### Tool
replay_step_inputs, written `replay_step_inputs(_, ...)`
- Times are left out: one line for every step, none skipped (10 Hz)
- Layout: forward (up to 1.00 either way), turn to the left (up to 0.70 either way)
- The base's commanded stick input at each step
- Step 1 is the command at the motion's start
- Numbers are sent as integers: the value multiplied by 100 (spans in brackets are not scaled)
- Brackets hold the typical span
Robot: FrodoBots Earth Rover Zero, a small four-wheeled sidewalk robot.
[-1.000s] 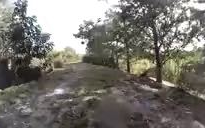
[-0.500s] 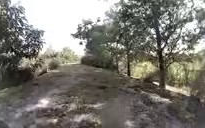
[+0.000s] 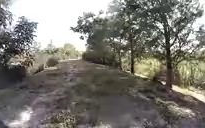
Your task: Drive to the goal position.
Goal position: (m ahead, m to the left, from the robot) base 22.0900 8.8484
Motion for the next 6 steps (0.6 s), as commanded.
replay_step_inputs(85, 0)
replay_step_inputs(85, 0)
replay_step_inputs(85, 2)
replay_step_inputs(85, 33)
replay_step_inputs(85, 34)
replay_step_inputs(85, 34)
